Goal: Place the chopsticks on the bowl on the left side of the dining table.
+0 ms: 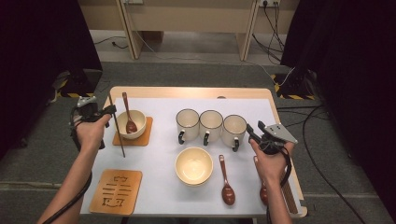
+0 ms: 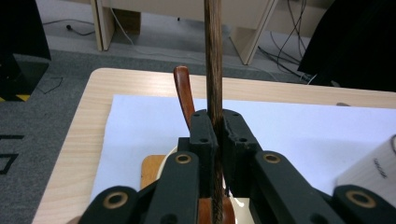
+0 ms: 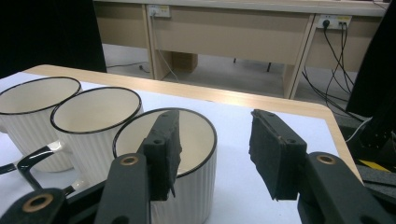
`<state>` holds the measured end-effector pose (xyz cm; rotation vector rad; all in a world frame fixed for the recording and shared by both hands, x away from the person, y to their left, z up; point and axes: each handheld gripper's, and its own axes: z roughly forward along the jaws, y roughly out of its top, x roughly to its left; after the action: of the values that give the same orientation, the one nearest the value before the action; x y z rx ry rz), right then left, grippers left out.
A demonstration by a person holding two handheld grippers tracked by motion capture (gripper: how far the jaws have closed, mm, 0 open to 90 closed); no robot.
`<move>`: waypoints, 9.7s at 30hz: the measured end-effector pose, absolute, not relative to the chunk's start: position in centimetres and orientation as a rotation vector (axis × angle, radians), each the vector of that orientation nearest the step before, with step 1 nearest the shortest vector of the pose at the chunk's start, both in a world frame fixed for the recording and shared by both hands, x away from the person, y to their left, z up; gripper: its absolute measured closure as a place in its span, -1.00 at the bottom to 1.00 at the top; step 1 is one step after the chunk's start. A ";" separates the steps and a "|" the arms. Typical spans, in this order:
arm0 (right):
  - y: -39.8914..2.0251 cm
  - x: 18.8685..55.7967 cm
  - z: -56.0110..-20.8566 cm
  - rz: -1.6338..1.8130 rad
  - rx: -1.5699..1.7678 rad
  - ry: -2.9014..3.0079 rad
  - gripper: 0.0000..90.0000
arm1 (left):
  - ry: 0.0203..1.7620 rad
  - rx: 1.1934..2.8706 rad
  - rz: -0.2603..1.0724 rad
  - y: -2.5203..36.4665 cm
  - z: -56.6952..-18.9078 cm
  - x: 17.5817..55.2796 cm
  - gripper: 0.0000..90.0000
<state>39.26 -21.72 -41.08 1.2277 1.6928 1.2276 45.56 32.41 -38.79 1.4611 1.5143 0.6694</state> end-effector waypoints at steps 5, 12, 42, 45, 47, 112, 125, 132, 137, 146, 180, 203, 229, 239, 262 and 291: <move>-21.6 39.3 -41.2 1.229 1.222 1.695 0.18 | 1.578 1.485 0.668 32.0 -39.2 47.1 0.85; -21.5 39.3 -41.2 1.229 1.221 1.707 0.18 | 1.686 1.519 0.613 31.5 -40.6 49.0 0.85; -21.4 39.4 -41.3 1.232 1.209 1.707 0.18 | 1.820 1.558 0.533 31.6 -43.0 50.4 0.82; -21.5 39.4 -41.4 1.234 1.209 1.707 0.18 | 1.820 1.558 0.530 31.5 -43.0 50.5 0.79; -21.5 39.4 -41.4 1.234 1.216 1.711 0.17 | 1.818 1.549 0.527 31.5 -43.0 50.4 0.75; -22.3 39.4 -41.7 1.155 1.284 1.740 0.25 | 1.486 1.584 0.738 32.8 -41.2 43.7 -0.09; -23.8 38.8 -41.4 1.014 1.384 1.842 0.37 | 1.436 1.542 0.706 32.3 -42.1 41.2 -0.20; -24.7 38.1 -41.6 0.944 1.456 1.887 0.43 | 1.426 1.532 0.718 32.4 -41.7 40.8 -0.19; -25.7 37.6 -41.8 0.893 1.520 1.910 0.44 | 1.430 1.530 0.715 32.6 -41.8 40.7 -0.19; -27.7 37.2 -42.8 0.764 1.650 2.015 0.55 | 1.456 1.524 0.686 32.8 -42.5 40.7 -0.19; -28.3 38.5 -45.2 0.481 1.857 2.221 0.58 | 1.458 1.524 0.668 32.6 -42.8 40.5 -0.19; -27.5 38.9 -44.4 0.237 1.920 2.375 0.70 | 1.456 1.521 0.652 32.4 -43.0 40.5 -0.17; -26.7 40.3 -44.7 0.061 2.035 2.400 0.90 | 1.447 1.503 0.628 32.3 -42.7 40.4 -0.17; -27.1 40.4 -44.1 0.120 2.051 2.390 0.90 | 1.451 1.500 0.629 32.4 -42.7 40.4 -0.16; -27.1 40.6 -41.3 0.291 1.986 2.295 0.90 | 1.454 1.483 0.652 32.2 -42.4 40.2 -0.13; -27.2 41.4 -38.2 0.532 1.849 2.104 0.90 | 1.452 1.486 0.665 32.0 -42.1 40.1 -0.12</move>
<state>41.43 -27.21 -38.24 1.8492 2.1037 0.5323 40.06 32.04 -42.12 1.4862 1.4518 0.6650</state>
